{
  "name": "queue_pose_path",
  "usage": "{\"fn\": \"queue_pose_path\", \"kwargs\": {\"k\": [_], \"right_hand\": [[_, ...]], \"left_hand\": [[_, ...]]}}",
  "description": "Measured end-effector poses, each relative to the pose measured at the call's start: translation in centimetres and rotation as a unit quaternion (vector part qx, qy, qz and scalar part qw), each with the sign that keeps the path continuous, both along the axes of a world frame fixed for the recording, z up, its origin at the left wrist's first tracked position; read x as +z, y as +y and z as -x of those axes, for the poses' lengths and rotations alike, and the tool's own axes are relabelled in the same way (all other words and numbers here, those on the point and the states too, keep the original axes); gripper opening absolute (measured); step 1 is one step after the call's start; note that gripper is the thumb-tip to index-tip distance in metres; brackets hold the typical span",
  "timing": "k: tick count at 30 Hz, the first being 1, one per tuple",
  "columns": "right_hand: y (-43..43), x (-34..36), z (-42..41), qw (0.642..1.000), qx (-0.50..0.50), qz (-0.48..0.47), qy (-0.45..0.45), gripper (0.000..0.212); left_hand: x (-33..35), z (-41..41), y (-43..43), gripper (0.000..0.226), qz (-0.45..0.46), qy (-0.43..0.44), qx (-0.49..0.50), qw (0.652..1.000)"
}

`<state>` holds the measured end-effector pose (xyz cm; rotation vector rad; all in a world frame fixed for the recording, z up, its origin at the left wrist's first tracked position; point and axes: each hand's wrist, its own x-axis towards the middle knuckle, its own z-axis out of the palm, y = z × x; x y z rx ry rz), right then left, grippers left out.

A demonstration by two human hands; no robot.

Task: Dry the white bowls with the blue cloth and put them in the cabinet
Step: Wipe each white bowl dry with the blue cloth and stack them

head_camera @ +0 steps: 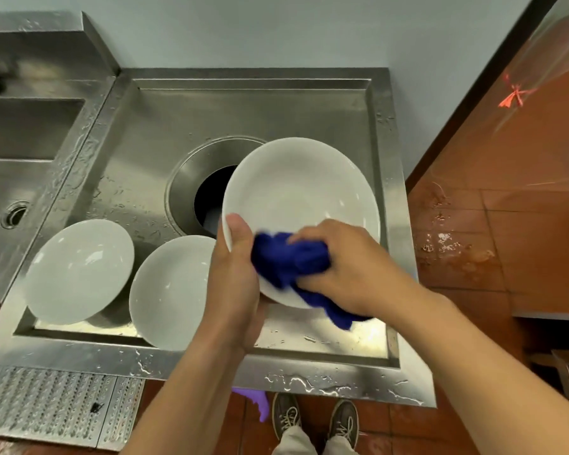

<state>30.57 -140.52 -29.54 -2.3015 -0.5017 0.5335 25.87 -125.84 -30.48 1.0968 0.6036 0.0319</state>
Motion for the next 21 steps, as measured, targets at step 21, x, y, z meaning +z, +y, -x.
{"fn": "queue_pose_path", "kwargs": {"k": [21], "right_hand": [[-1.7, -1.7, -2.2, 0.945, -0.231, -0.218, -0.086, 0.043]], "left_hand": [[-5.0, 0.6, -2.4, 0.037, -0.018, 0.037, -0.097, 0.994]]}}
